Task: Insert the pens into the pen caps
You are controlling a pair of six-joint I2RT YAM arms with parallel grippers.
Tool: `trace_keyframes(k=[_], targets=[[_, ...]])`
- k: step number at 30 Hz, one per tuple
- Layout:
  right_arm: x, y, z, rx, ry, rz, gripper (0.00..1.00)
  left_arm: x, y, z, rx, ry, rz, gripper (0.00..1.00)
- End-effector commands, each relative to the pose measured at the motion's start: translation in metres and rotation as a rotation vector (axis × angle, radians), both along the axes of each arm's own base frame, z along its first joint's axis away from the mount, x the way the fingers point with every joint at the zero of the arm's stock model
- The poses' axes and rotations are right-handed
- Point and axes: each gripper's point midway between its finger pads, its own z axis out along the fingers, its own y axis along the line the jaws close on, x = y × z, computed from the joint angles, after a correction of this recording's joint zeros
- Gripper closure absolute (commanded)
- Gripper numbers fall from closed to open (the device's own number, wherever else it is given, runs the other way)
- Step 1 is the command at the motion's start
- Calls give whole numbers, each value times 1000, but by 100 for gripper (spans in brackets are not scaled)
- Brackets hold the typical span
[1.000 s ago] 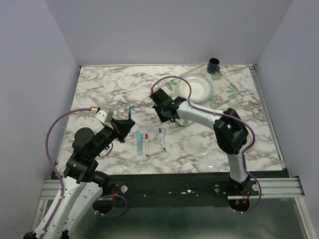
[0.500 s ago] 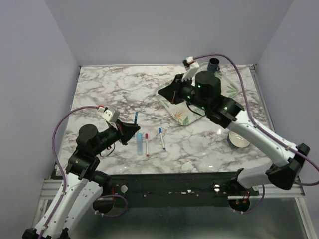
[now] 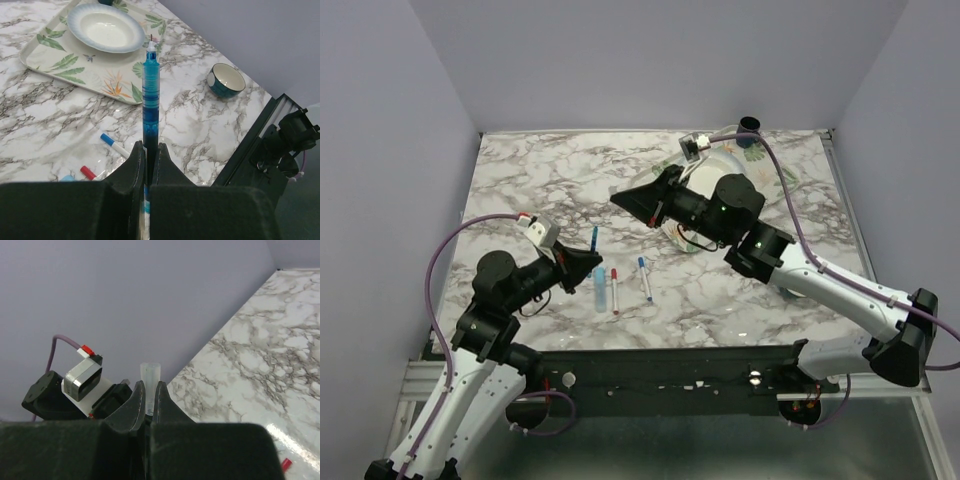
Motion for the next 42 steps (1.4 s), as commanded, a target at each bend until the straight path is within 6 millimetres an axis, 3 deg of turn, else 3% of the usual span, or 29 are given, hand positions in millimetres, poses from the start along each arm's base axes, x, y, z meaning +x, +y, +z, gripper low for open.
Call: trace_keyframes(k=[1,10,21,42], targets=[[-1,15,11,86,-25,15,99,-5,-1,4,-13,-30,-22,100],[-6,34,1,126,-13,53,99,-6,-1,5,-13,-37,-24,100],[-12,50,-23,109,9,63,99,-6,1,7,-8,-47,-10,100],[-7,49,-32,54,-20,24,99,-8,4,11,-14,-71,2,100]])
